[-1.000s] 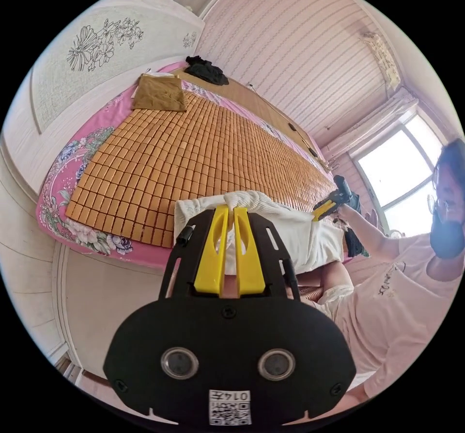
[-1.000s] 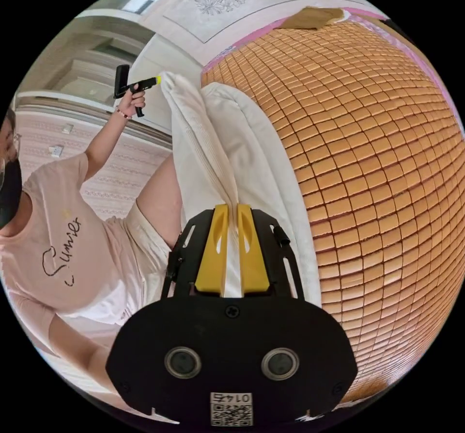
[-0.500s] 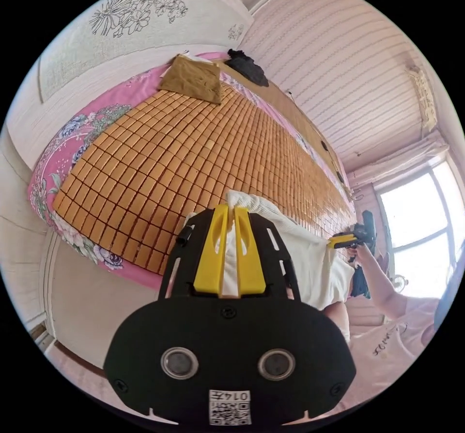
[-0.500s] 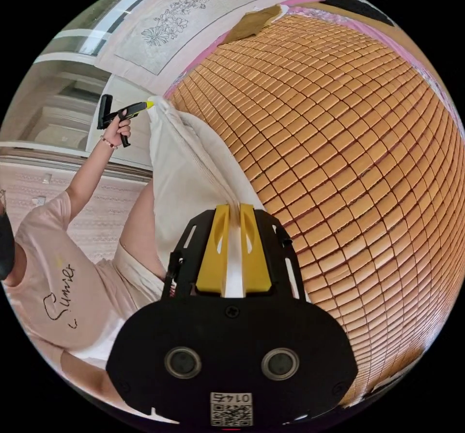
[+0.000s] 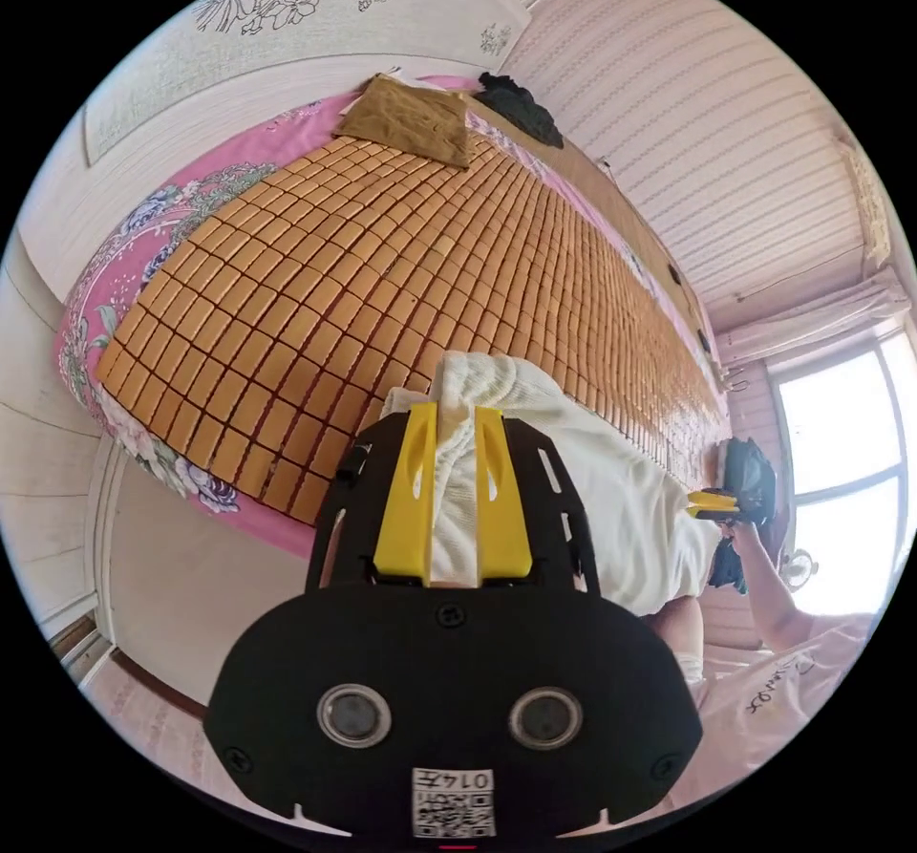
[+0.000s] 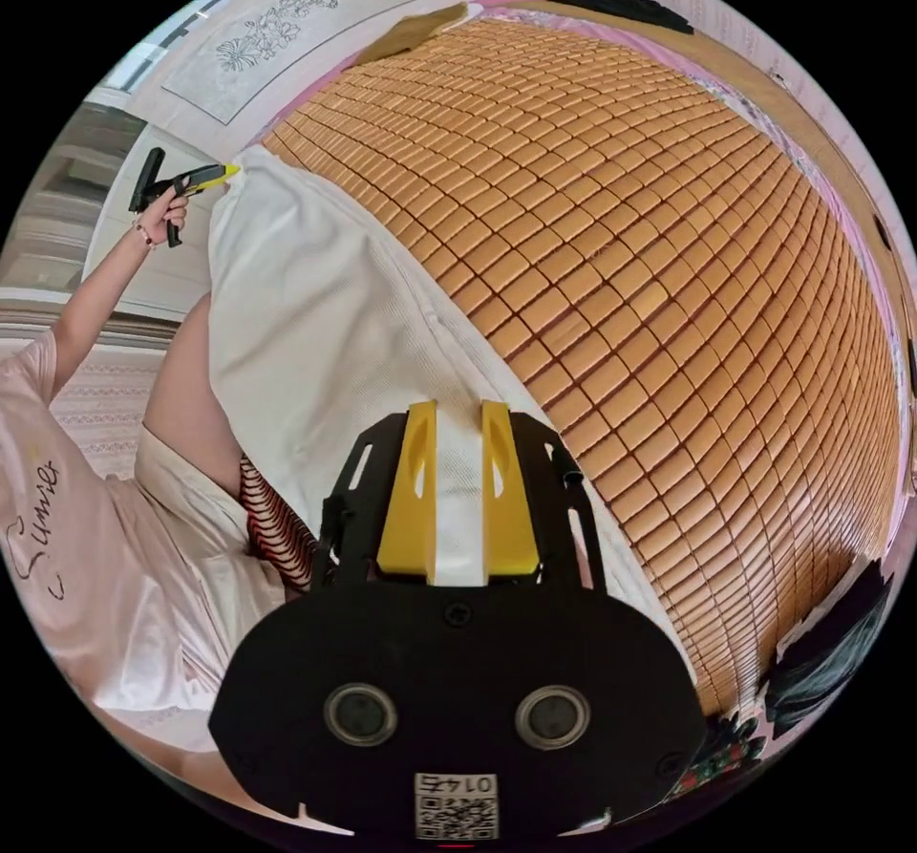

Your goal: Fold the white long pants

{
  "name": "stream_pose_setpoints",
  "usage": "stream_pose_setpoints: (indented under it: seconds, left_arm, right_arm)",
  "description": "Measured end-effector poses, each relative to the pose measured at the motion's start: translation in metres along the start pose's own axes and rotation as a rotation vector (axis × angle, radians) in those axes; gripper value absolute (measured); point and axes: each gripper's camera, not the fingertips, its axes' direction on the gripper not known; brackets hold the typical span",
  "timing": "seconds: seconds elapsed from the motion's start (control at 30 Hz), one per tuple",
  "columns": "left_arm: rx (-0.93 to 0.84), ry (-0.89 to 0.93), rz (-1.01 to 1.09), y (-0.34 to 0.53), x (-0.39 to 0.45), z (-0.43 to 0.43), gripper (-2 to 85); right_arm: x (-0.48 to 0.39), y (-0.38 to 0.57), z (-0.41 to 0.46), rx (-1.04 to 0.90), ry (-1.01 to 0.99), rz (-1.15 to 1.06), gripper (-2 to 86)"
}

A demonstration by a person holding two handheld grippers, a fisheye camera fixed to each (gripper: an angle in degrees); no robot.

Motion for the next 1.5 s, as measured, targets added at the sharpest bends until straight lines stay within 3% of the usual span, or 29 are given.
stream_pose_setpoints:
  seconds: [0.17, 0.2, 0.33, 0.47, 0.6, 0.7, 0.87, 1.07, 1.17, 1.27, 1.37, 1.5]
  left_arm:
    - [-0.054, -0.185, 0.036, -0.008, 0.032, 0.036, 6.3]
    - [-0.069, -0.214, 0.054, -0.009, 0.036, 0.042, 6.3]
    - [-0.065, -0.261, 0.054, -0.008, 0.055, 0.057, 7.4]
    - [0.08, -0.256, 0.066, 0.015, 0.071, 0.018, 8.8]
    - [0.158, -0.353, 0.215, 0.044, 0.11, -0.017, 9.2]
    - [0.142, -0.256, 0.345, 0.071, 0.155, -0.013, 8.5]
    - [-0.048, 0.085, 0.554, 0.117, 0.258, 0.081, 8.9]
    - [-0.233, 0.162, 1.021, 0.146, 0.427, 0.192, 11.3]
    - [-0.301, 0.141, 1.162, 0.16, 0.486, 0.242, 11.2]
    - [-0.415, 0.183, 1.155, 0.171, 0.51, 0.28, 11.2]
    - [-0.396, 0.164, 1.129, 0.184, 0.514, 0.295, 10.9]
    - [-0.396, 0.121, 1.059, 0.19, 0.505, 0.309, 10.7]
  right_arm:
    - [0.01, 0.013, -0.025, 0.041, 0.098, -0.008, 1.5]
    - [0.016, 0.015, -0.011, -0.01, 0.062, 0.022, 1.6]
    - [0.028, 0.05, -0.037, 0.082, -0.029, 0.132, 3.1]
    - [0.028, 0.173, -0.091, 0.285, 0.085, 0.262, 6.3]
    - [0.057, 0.362, -0.115, 0.414, 0.151, 0.703, 13.5]
    - [0.075, 0.491, -0.098, 0.465, 0.041, 1.052, 18.7]
    - [0.072, 0.607, -0.053, 0.592, -0.182, 1.306, 21.6]
    - [0.075, 0.653, -0.029, 0.758, -0.454, 1.235, 17.6]
    - [0.078, 0.667, -0.028, 0.712, -0.469, 1.257, 13.3]
    - [0.074, 0.677, -0.046, 0.789, -0.53, 1.118, 8.7]
    - [0.068, 0.675, -0.066, 0.758, -0.461, 1.038, 5.9]
    - [0.066, 0.653, -0.123, 0.902, -0.408, 0.843, 3.6]
